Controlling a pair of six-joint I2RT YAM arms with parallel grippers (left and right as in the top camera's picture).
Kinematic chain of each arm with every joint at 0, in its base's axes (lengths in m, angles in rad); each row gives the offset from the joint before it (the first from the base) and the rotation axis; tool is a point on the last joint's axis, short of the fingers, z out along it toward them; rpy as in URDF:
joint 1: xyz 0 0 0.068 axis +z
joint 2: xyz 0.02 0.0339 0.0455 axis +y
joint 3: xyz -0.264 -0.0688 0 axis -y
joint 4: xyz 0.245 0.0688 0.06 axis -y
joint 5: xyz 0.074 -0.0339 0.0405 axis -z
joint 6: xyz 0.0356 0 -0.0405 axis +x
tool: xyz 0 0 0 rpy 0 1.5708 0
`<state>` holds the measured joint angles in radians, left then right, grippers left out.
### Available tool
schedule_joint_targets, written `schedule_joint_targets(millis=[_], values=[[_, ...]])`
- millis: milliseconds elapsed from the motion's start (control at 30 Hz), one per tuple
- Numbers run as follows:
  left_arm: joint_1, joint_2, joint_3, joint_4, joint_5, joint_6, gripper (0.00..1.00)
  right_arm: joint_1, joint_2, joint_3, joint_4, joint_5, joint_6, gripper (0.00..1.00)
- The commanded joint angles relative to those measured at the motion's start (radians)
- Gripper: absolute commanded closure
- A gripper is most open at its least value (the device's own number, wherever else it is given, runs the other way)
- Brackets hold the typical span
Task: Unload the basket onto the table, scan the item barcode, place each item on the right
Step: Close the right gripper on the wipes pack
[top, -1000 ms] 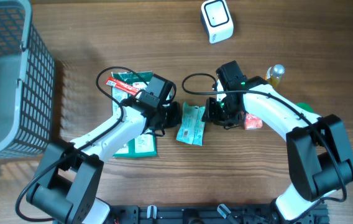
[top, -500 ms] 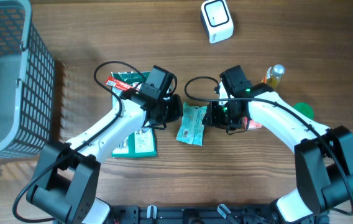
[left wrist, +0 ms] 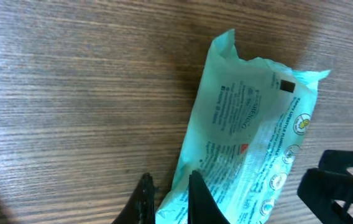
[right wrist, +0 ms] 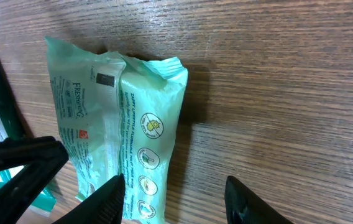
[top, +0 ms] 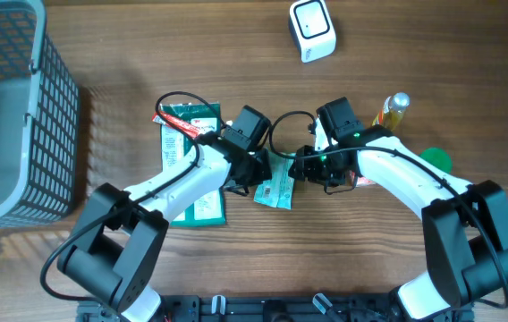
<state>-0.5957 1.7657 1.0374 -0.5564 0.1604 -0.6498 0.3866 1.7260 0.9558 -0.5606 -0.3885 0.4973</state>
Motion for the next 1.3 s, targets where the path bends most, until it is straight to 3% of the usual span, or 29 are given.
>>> schedule_joint_targets(millis=[0, 700, 900, 1067, 1267], values=[[-0.01, 0.015, 0.01, 0.011, -0.049, -0.01, 0.9, 0.003, -0.013, -0.009, 0.007, -0.011, 0.002, 0.48], [-0.055, 0.015, 0.01, 0.052, -0.04, -0.01, 0.95, 0.002, -0.013, -0.009, -0.026, 0.007, 0.0, 0.42], [0.037, -0.03, 0.012, 0.023, -0.009, -0.007, 0.96, -0.007, -0.013, -0.009, 0.003, -0.005, 0.004, 0.43], [0.155, -0.051, 0.012, 0.015, 0.246, 0.017, 0.96, -0.063, -0.013, -0.009, 0.063, -0.091, 0.0, 0.43], [0.156, 0.005, 0.01, 0.013, 0.286, 0.017, 0.96, -0.067, -0.013, -0.009, 0.04, -0.103, 0.0, 0.44]])
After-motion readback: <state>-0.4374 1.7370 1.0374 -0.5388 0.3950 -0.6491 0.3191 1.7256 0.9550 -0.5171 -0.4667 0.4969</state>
